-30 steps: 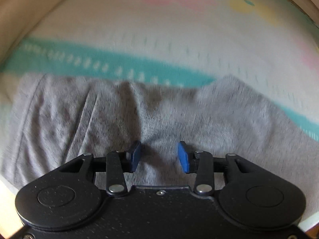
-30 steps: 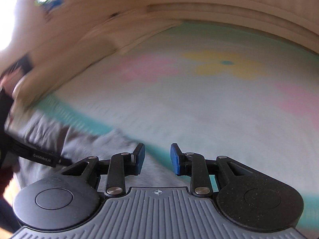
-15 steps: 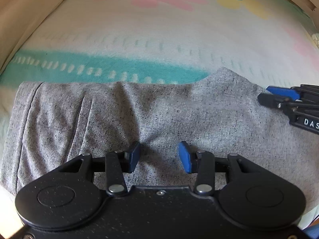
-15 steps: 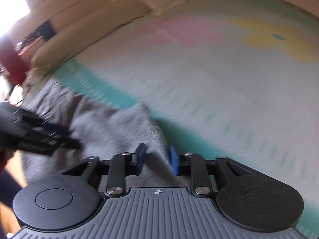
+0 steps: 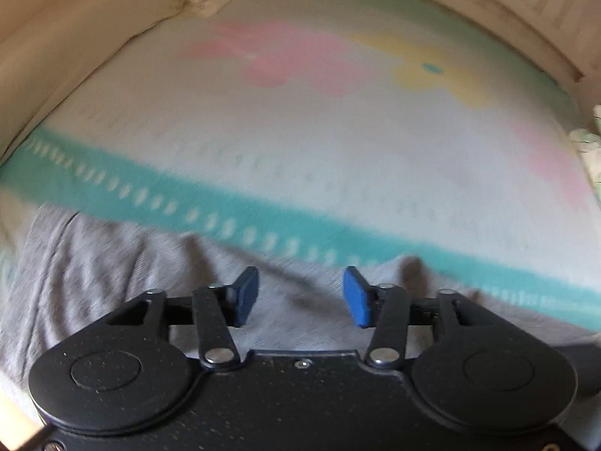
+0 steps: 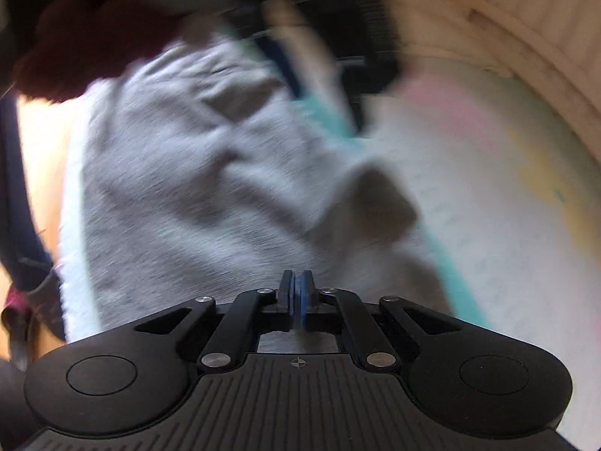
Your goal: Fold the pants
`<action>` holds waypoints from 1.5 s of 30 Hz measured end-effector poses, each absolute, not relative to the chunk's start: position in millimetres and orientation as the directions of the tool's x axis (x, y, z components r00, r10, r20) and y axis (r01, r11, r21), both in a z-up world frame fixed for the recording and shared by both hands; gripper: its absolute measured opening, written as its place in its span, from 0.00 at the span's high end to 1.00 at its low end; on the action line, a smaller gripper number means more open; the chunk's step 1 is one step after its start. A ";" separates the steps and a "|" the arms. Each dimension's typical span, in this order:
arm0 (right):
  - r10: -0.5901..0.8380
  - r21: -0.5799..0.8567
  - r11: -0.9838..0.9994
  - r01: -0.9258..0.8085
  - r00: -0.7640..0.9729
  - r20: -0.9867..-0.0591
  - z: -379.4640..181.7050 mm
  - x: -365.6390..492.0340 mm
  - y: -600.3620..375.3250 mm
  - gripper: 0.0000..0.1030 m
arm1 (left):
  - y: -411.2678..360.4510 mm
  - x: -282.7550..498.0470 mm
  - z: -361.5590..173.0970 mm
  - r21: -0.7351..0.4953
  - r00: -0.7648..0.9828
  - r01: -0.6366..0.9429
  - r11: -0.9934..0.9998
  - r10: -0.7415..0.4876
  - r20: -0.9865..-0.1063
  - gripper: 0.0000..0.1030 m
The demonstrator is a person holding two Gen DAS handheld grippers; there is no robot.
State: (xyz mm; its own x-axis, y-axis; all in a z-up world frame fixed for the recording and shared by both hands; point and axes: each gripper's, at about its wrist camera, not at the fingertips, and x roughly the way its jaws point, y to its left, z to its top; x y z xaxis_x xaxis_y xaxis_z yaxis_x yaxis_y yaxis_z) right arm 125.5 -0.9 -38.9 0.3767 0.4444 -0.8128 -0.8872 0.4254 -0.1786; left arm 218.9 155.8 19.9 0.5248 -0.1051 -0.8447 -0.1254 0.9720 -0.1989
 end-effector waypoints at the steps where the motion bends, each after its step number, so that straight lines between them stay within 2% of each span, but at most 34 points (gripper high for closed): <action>1: 0.439 -0.210 0.408 -0.888 0.393 -0.808 -39.5 120.0 2.1 0.99 | 151.1 222.1 19.3 -0.203 0.531 -0.103 0.974 -0.119 -0.839 0.40; 6: 0.449 -0.212 0.408 -0.888 0.397 -0.800 -29.6 117.1 2.8 0.99 | 116.9 230.7 13.0 -0.167 0.506 0.017 0.986 -0.152 -0.849 0.39; 9: 0.476 -0.190 0.477 -0.858 0.434 -0.765 -12.6 128.8 -7.7 0.98 | 106.3 235.2 6.4 -0.134 0.495 0.014 0.991 -0.124 -0.860 0.39; 12: 0.507 -0.094 0.609 -0.787 0.479 -0.717 4.1 158.2 -23.9 0.90 | 113.3 237.4 13.9 -0.152 0.498 -0.068 0.986 -0.098 -0.861 0.39; 13: 0.514 -0.065 0.645 -0.761 0.496 -0.700 7.8 169.2 -29.4 0.79 | 121.7 238.5 17.8 -0.167 0.507 -0.115 0.979 -0.086 -0.858 0.39; 15: 0.517 -0.018 0.687 -0.727 0.506 -0.690 10.9 189.0 -35.2 0.65 | 136.1 240.9 23.8 -0.178 0.516 -0.191 0.965 -0.055 -0.855 0.39; 18: 0.507 0.003 0.699 -0.715 0.493 -0.707 9.4 209.4 -33.4 0.64 | 155.2 240.2 23.2 -0.188 0.515 -0.263 0.946 -0.027 -0.857 0.39; 22: 0.490 -0.014 0.700 -0.714 0.495 -0.717 2.7 223.1 -29.5 0.64 | 160.4 240.8 14.7 -0.191 0.485 -0.269 0.944 -0.038 -0.874 0.39; 27: 0.492 0.055 0.663 -0.747 0.379 -0.784 -12.5 243.2 -25.7 0.64 | 156.5 238.4 12.7 -0.197 0.482 -0.244 0.950 -0.057 -0.875 0.39; 28: 0.491 0.059 0.658 -0.750 0.370 -0.789 -14.9 243.4 -26.3 0.77 | 157.2 236.7 14.3 -0.195 0.484 -0.237 0.952 -0.059 -0.873 0.39; 29: 0.497 0.068 0.656 -0.752 0.363 -0.788 -16.5 242.6 -27.3 0.96 | 155.7 236.3 12.7 -0.193 0.486 -0.229 0.954 -0.060 -0.872 0.39; 30: 0.501 0.072 0.652 -0.755 0.357 -0.788 -16.1 240.3 -27.3 0.98 | 154.3 236.4 12.0 -0.192 0.486 -0.221 0.956 -0.063 -0.871 0.39; 39: 0.476 -0.193 0.432 -0.881 0.405 -0.781 -2.6 129.6 -9.2 0.98 | 153.7 240.0 21.2 -0.211 0.514 -0.197 0.957 -0.082 -0.854 0.39; 45: 0.443 -0.243 0.418 -0.875 0.430 -0.787 -13.1 113.4 -3.4 0.98 | 121.0 243.4 18.0 -0.141 0.505 -0.085 0.986 -0.080 -0.860 0.38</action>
